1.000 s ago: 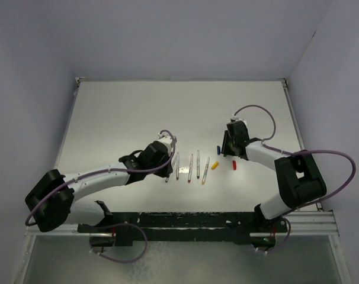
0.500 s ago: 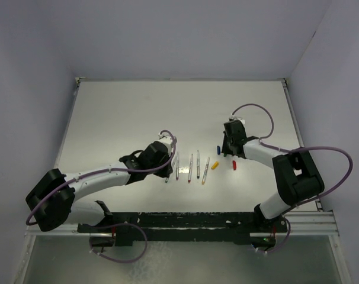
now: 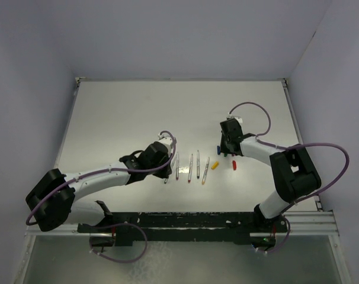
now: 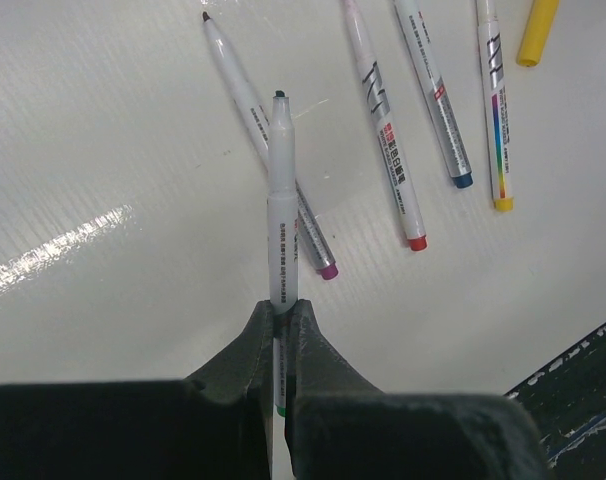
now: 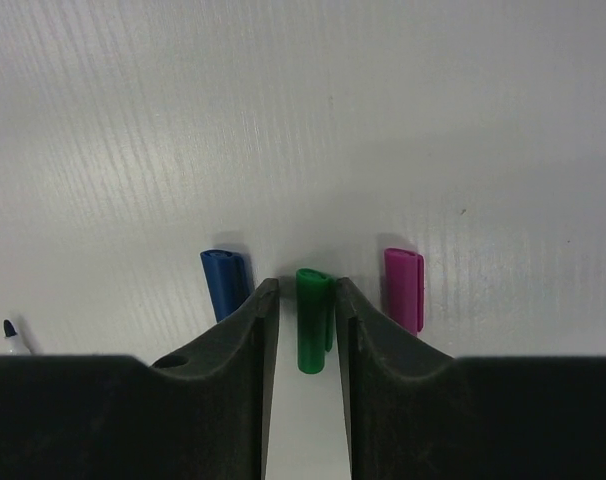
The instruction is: Insert the pens into the pen caps
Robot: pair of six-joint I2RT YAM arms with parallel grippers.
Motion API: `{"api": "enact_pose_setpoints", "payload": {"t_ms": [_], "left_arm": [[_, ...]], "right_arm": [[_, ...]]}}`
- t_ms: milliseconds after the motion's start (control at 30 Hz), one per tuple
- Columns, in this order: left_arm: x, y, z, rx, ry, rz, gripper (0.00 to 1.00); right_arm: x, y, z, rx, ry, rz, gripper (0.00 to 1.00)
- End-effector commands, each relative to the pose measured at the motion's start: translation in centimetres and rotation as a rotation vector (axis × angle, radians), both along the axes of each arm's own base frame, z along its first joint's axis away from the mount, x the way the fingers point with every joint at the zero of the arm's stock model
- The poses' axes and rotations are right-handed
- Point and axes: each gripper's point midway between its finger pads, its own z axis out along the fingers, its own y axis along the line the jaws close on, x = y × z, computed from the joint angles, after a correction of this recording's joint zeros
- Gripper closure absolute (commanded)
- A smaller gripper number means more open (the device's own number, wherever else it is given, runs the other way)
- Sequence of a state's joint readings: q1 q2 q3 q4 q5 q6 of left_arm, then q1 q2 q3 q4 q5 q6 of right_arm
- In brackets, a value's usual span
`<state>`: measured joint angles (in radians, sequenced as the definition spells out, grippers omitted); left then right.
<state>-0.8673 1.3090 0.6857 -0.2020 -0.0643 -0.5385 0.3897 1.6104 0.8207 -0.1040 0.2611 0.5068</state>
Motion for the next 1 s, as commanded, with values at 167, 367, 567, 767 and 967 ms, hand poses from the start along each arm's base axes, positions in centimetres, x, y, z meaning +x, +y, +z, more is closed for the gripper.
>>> {"api": "enact_pose_setpoints", "payload": {"t_ms": [167, 367, 567, 767, 967], "left_arm": [[0.5, -0.3, 1.2, -0.014, -0.042, -0.001, 1.0], [0.6, -0.2, 1.2, 0.002, -0.044, -0.004, 1.0], [0.8, -0.5, 1.4, -0.002, -0.05, -0.007, 1.0], [1.0, -0.3, 1.5, 0.0, -0.06, 0.003, 1.0], [1.7, -0.5, 2.7, -0.047, -0.128, 0.018, 1.0]], "right_arm": [[-4.9, -1.3, -2.8, -0.061, 0.189, -0.045, 0.71], [-5.3, -1.4, -2.8, -0.061, 0.194, -0.048, 0.77], [-5.5, -1.4, -2.8, -0.064, 0.206, -0.04, 1.0], [-4.3, -0.8, -1.5, -0.036, 0.147, -0.025, 1.0], [-0.7, 0.9, 5.0, 0.057, -0.095, 0.028, 1.0]]}}
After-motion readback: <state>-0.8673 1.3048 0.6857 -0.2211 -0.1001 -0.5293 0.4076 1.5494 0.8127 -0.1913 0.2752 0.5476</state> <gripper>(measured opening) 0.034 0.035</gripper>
